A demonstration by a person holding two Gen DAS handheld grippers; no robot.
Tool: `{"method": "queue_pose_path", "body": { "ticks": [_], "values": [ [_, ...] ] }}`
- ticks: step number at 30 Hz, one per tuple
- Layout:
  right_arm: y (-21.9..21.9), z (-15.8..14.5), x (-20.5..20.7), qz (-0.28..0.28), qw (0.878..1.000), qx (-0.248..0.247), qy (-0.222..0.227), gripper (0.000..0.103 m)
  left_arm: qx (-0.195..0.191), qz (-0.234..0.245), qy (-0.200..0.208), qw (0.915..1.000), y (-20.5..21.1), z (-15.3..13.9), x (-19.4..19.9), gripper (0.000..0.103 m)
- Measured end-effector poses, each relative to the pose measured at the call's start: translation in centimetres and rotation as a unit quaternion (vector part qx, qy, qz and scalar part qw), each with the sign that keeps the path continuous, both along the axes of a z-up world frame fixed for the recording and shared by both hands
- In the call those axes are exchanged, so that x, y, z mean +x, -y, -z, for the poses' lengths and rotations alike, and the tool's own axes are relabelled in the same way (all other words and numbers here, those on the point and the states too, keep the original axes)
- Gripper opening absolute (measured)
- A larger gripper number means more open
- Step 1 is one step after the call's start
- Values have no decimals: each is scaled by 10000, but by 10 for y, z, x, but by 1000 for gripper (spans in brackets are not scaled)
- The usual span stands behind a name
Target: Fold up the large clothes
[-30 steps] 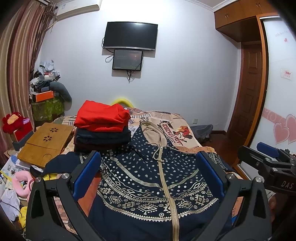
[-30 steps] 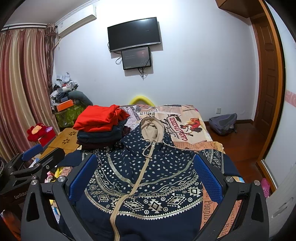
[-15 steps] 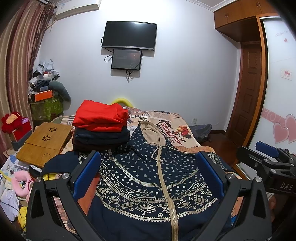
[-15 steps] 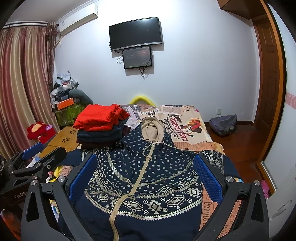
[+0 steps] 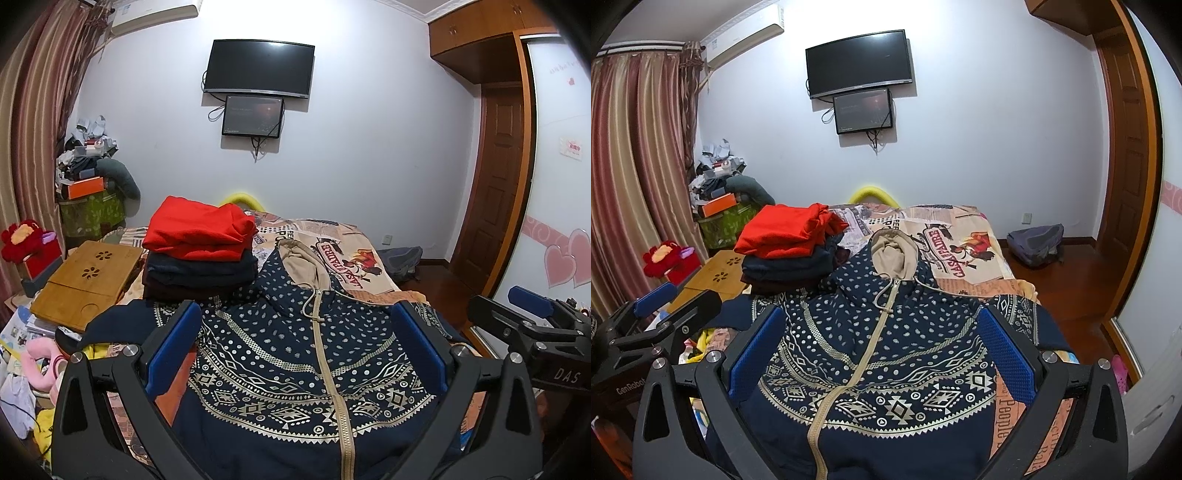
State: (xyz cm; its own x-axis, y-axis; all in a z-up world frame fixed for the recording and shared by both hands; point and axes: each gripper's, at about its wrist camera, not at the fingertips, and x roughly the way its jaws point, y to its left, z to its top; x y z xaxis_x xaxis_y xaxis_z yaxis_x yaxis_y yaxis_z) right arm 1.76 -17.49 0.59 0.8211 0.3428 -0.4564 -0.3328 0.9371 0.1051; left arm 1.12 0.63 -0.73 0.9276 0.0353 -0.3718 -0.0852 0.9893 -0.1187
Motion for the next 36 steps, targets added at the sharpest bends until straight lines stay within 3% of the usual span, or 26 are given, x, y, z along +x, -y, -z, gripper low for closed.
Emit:
{"method": "queue_pose_path", "body": {
  "ticks": [14,22,26,32,36],
  "values": [
    [-4,3,12,78,9999,-112,-44,103,-112,-73,-66,9999,-12,5,10,103],
    [-7,0,38,117,9999,-113,-15,103,-309,-93,-249,9992,-34,14,36,103],
    [-14,-2,56,199,9994,-282,95,103,-135,-361,-210,9990,-56,15,52,103],
    [-25,6,89,293,9978,-574,136,103,-231,-621,-257,9975,-101,21,78,103],
    [-32,16,111,301,9968,-743,18,103,-300,-463,-629,9965,-132,44,106,103]
  ]
}}
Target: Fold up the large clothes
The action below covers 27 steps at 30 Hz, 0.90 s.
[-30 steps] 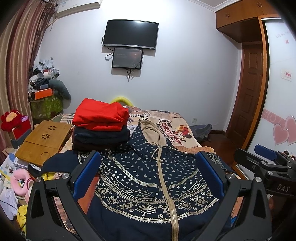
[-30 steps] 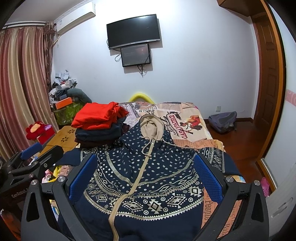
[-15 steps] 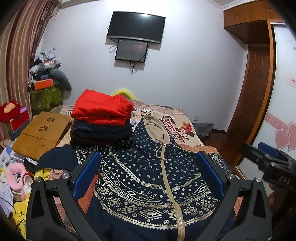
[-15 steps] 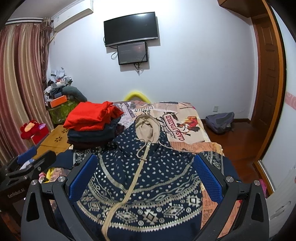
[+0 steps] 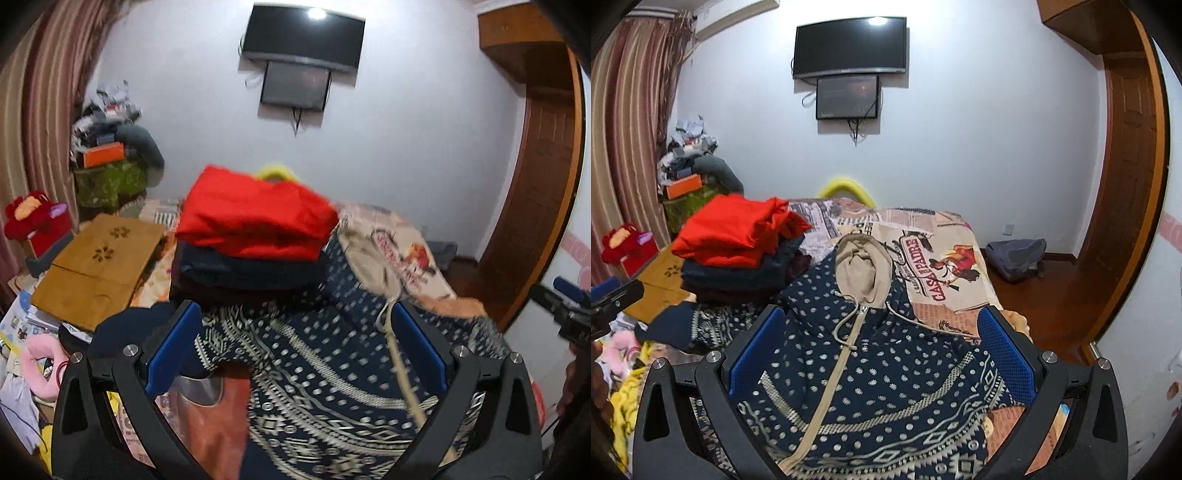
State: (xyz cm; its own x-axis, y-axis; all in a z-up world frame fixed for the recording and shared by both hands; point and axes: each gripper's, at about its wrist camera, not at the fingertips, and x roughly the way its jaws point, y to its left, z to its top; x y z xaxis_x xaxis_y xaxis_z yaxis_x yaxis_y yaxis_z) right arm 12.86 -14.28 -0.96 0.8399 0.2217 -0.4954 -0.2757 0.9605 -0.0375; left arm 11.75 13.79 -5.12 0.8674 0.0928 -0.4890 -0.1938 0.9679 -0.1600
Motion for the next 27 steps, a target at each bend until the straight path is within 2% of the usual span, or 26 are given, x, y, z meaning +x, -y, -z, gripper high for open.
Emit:
{"method": "queue_pose_path", "body": {
  "ticks": [2,6,10,12,13,16,17,18,19,20,22,24,25,27],
  "values": [
    [-4,8,12,4,9999,-63,-127,103,-70,-48,-130,9999,-13,14,9,103],
    [-16,30,36,-171,9984,-215,-494,103,-628,90,-443,9970,-48,49,21,103],
    [-29,61,58,-260,9939,-508,-947,103,-1233,-122,-1105,9861,-84,90,33,103],
    [-33,75,67,-342,9898,-577,-1256,103,-1625,-311,-1417,9760,-107,115,35,103],
    [-36,81,70,-372,9877,-608,-1395,103,-1805,-420,-1511,9710,-117,126,35,100],
    [-41,92,75,-472,9834,-613,-1642,103,-2448,-556,-1612,9545,-144,150,35,93],
    [-43,94,74,-503,9828,-603,-1672,103,-2773,-559,-1544,9466,-153,159,33,93],
    [-44,95,74,-522,9826,-594,-1680,103,-3245,-597,-1406,9335,-166,169,30,92],
    [-45,95,73,-554,9825,-581,-1683,103,-3468,-621,-1342,9262,-172,174,29,92],
    [-46,96,72,-592,9822,-567,-1688,103,-3812,-583,-1226,9145,-180,182,27,92],
    [-49,96,76,-634,9817,-558,-1709,103,-4126,-598,-1174,9013,-188,192,27,90],
    [-49,95,75,-651,9816,-540,-1712,103,-4342,-720,-1177,8902,-196,201,28,87],
    [-49,94,75,-656,9817,-519,-1710,103,-4386,-748,-1168,8879,-199,200,30,86],
    [-48,93,76,-670,9818,-463,-1715,103,-4318,-891,-1095,8908,-203,198,32,81]
  ]
}}
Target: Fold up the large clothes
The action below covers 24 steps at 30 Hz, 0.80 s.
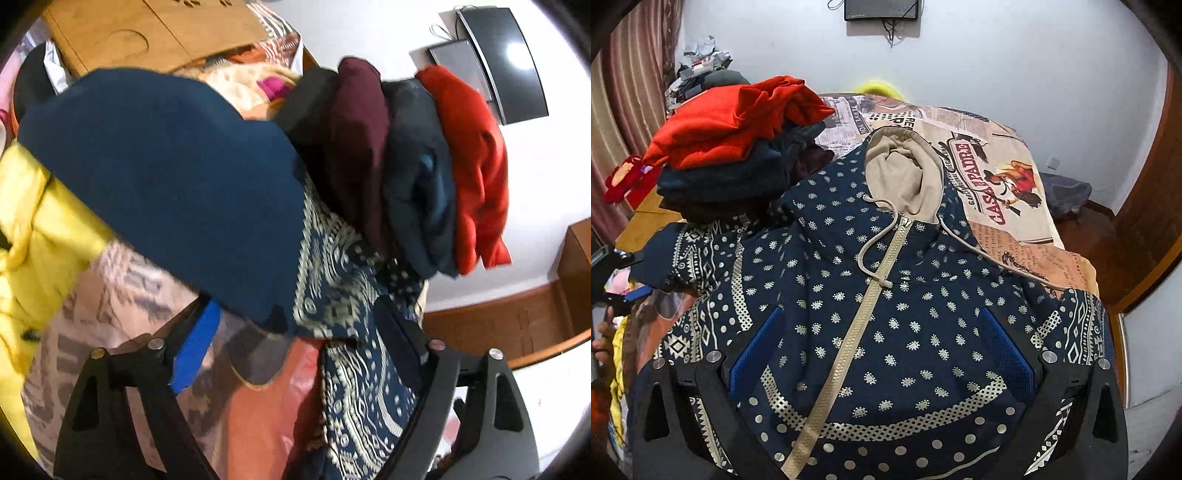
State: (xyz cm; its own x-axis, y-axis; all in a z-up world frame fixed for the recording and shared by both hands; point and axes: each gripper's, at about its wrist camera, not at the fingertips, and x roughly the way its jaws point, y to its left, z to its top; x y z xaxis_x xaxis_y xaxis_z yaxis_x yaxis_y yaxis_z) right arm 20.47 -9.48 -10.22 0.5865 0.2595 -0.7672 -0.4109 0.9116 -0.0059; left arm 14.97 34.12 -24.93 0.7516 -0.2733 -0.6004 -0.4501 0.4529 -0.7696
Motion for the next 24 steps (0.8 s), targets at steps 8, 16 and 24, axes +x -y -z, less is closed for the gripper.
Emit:
{"method": "queue_pose_path", "body": {
  "ticks": [8,16,24],
  "values": [
    [8,-10,-3,113,9998,76,107,103,1599,-332,-314,9861,-5,-25,38,55],
    [24,-28,-11,232,9991,81,351,103,2629,-409,-463,9628,8,-59,41,2],
    [47,-41,-15,383,9974,253,551,103,3177,26,628,9461,60,-153,24,2]
  ]
}}
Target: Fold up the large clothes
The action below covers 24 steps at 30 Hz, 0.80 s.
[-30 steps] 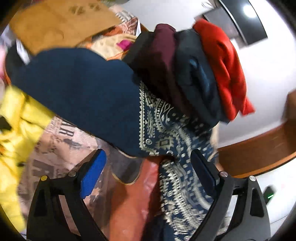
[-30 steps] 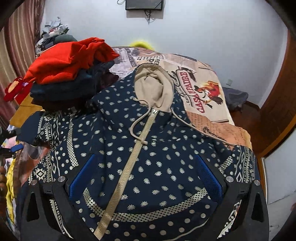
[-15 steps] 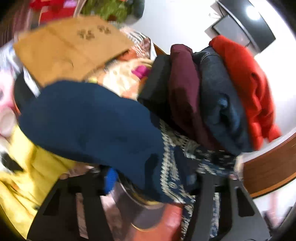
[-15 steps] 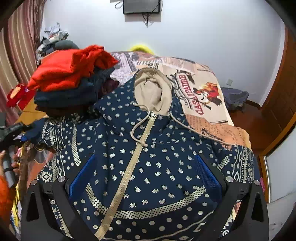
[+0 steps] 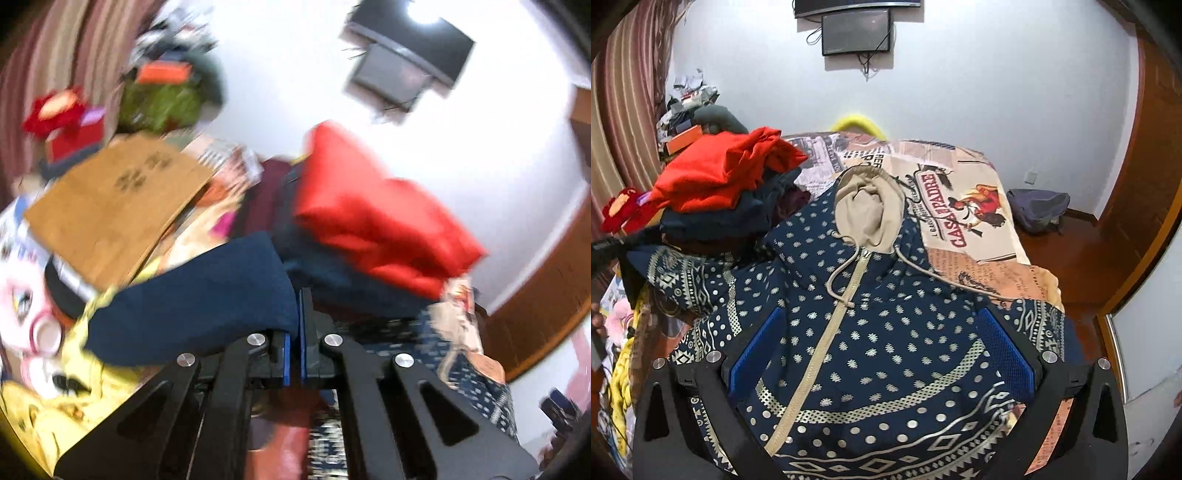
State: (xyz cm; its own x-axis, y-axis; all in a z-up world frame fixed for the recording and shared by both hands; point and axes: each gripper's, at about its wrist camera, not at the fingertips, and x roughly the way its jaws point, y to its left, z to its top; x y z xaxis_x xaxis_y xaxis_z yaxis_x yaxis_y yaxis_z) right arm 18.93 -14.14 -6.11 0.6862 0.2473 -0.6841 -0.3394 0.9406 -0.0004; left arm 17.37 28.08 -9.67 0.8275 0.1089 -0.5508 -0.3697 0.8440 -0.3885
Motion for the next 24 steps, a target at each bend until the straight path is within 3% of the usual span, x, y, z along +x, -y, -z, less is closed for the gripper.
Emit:
{"method": "queue_pose_path", "body": {
  "ticks": [5,9,11,14,18,24],
  "values": [
    [16,-3,-2,-3,9997,241,29,103,456,756,325,9956,60,-48,16,2],
    [27,-4,-4,2,9994,343,59,103,651,1305,323,9888,109,-56,37,2],
    [33,-4,-5,-45,9992,403,18,103,648,1598,169,9849,133,-50,52,2],
    [39,-2,-6,-86,9988,476,-44,103,645,1980,-472,9769,167,-29,78,2],
    [41,3,-7,-67,9992,398,-77,103,851,2563,-1295,9541,216,8,101,2],
    [41,16,-4,-129,9992,278,-248,103,1041,3085,-1909,9261,261,53,98,2]
  ]
}}
